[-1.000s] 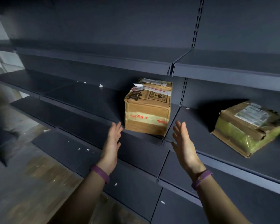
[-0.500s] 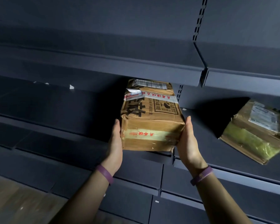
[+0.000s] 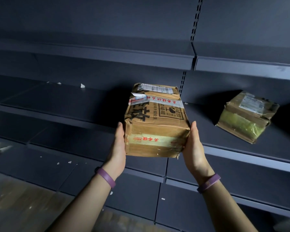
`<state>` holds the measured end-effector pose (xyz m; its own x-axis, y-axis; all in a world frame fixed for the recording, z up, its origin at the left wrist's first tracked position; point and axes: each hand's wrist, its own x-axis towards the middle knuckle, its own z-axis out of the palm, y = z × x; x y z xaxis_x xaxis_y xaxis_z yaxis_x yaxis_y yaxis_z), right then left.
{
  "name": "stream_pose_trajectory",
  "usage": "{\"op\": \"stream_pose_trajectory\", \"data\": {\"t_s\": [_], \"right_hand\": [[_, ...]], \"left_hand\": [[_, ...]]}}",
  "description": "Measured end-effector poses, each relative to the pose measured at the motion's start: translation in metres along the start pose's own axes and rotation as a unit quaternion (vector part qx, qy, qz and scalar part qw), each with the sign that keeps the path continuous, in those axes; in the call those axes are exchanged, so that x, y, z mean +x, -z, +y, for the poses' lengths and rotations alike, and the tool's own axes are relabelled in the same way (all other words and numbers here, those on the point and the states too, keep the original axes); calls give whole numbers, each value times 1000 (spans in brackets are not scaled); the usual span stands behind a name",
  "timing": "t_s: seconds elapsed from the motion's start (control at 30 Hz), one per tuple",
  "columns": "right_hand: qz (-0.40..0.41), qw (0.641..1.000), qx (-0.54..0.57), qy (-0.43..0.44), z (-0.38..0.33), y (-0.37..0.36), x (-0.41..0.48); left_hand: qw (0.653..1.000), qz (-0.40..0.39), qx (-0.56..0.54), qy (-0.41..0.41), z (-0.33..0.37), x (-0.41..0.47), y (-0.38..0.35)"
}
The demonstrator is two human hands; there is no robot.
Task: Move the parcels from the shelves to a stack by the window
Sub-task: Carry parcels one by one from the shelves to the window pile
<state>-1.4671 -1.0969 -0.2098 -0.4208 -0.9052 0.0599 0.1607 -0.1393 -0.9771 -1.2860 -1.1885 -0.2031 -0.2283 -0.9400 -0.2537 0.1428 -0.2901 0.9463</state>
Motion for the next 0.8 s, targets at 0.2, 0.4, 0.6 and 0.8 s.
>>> {"op": "stream_pose_trajectory", "data": {"t_s": [0.2,0.4,0.6,0.8], "right_hand": [[6,1000,-9,-13,11,6,-66],[23,999,-40,-4,13,4,-101],[2,997,-68,-24,28,6,-105],[8,996,-65,-59,49,-3,-106]], "left_hand": [[1000,-25,4,-13,-16,-68,21],[995,-69,71,-20,-23,-84,38],[995,-66,76,14,-40,-69,41],[993,-55,79,65,-64,-56,43]]}}
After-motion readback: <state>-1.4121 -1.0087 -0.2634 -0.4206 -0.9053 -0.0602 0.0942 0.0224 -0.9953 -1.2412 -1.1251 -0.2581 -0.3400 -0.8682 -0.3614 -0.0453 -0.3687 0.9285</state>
